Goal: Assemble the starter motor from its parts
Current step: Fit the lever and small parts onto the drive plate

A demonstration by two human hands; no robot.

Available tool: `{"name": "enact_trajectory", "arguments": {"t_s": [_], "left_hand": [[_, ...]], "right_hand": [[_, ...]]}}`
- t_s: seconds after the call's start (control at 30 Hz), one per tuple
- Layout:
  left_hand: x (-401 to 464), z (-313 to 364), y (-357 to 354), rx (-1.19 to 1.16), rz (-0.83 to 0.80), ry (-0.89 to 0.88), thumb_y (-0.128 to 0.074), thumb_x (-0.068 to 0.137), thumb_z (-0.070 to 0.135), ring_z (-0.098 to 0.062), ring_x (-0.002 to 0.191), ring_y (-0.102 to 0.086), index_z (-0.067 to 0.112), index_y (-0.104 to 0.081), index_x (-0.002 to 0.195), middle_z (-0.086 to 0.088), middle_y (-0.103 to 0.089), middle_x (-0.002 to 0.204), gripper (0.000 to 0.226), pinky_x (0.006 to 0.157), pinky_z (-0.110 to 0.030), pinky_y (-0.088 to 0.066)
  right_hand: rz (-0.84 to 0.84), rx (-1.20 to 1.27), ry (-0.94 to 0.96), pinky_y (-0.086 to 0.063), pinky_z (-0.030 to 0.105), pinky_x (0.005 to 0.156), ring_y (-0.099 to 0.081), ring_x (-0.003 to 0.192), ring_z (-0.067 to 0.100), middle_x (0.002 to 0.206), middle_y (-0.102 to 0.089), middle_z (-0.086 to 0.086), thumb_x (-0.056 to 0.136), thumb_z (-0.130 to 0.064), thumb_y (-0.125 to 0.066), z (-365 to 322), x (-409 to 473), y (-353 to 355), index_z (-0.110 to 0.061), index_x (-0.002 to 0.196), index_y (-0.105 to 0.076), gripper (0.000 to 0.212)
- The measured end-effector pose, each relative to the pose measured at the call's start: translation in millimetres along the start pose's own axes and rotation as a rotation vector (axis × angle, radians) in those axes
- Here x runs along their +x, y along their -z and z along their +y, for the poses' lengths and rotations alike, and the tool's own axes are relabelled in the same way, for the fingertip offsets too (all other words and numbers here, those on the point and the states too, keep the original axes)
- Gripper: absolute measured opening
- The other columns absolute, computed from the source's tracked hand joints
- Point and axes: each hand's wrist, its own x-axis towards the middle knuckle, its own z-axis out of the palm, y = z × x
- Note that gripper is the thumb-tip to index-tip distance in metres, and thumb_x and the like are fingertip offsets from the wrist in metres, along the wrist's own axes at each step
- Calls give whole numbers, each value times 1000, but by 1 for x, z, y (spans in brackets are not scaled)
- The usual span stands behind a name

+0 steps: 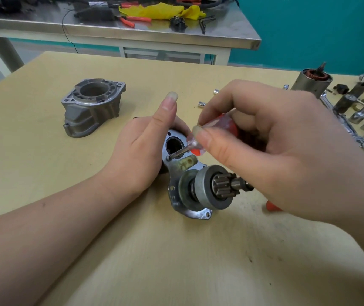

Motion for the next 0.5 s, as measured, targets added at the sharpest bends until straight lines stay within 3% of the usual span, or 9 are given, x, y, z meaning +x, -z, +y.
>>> {"name": "enact_trajectory", "arguments": {"t_s": [0.07, 0.13, 0.2, 0.27, 0.3, 0.33, 0.4, 0.5], "left_hand": [[-1, 3, -3, 28, 10, -18, -31, 119, 41, 2, 47, -52, 39, -66, 46, 17, -53, 44, 81, 52, -7, -37], [-1, 2, -4, 29, 2, -23, -30, 119, 40, 2, 46, -50, 41, -63, 44, 17, -49, 42, 82, 54, -7, -37], [0, 2, -2, -27, -8, -14, -32, 114, 53, -7, 60, -60, 35, -72, 55, 8, -63, 55, 73, 70, -28, -46], [0, -2, 0, -98, -17, 13, -35, 106, 59, -32, 78, -70, 19, -81, 73, -12, -75, 72, 69, 82, -49, -50], [0, -2, 0, -90, -13, 17, -36, 105, 60, -40, 84, -71, 13, -81, 78, -20, -76, 78, 70, 85, -53, -51], [-1, -1, 1, -75, -7, 10, -36, 105, 60, -41, 86, -71, 11, -81, 80, -22, -76, 80, 71, 85, -51, -52], [-2, 0, 2, -50, -18, 5, -35, 106, 60, -28, 78, -70, 12, -81, 80, -18, -75, 77, 71, 76, -40, -49], [-1, -1, 1, -68, -2, 13, -38, 107, 58, -15, 69, -63, 19, -78, 72, -12, -69, 67, 66, 71, -30, -47]], "right_hand": [[9, -39, -30, -36, 13, 53, -56, 58, 6, 58, -57, -18, 95, -58, -52, -2, 2, 0, -28, 91, -67, 33], [28, -116, -37, -34, 17, 52, -56, 62, 7, 58, -57, -16, 93, -65, -46, -5, 2, -1, -28, 89, -67, 43], [64, -135, -4, -37, 21, 54, -58, 63, 11, 61, -60, -10, 94, -67, -46, -7, 1, -6, -29, 92, -69, 44], [81, -82, 18, -53, 31, 65, -64, 71, 9, 73, -68, -8, 93, -66, -45, -3, 1, -13, -29, 98, -67, 43], [96, -112, 34, -54, 36, 65, -64, 73, 5, 73, -67, -10, 93, -65, -45, 1, 1, -16, -30, 96, -64, 41], [129, -167, 63, -51, 34, 58, -59, 69, 0, 67, -61, -13, 96, -65, -45, 3, 0, -18, -32, 91, -60, 36], [170, -234, 97, -40, 28, 50, -51, 65, -5, 60, -49, -16, 100, -63, -45, 5, 1, -20, -38, 87, -50, 29], [187, -237, 147, -37, 22, 53, -51, 69, 1, 65, -49, -15, 103, -64, -36, 9, 7, -24, -42, 91, -47, 28]]}}
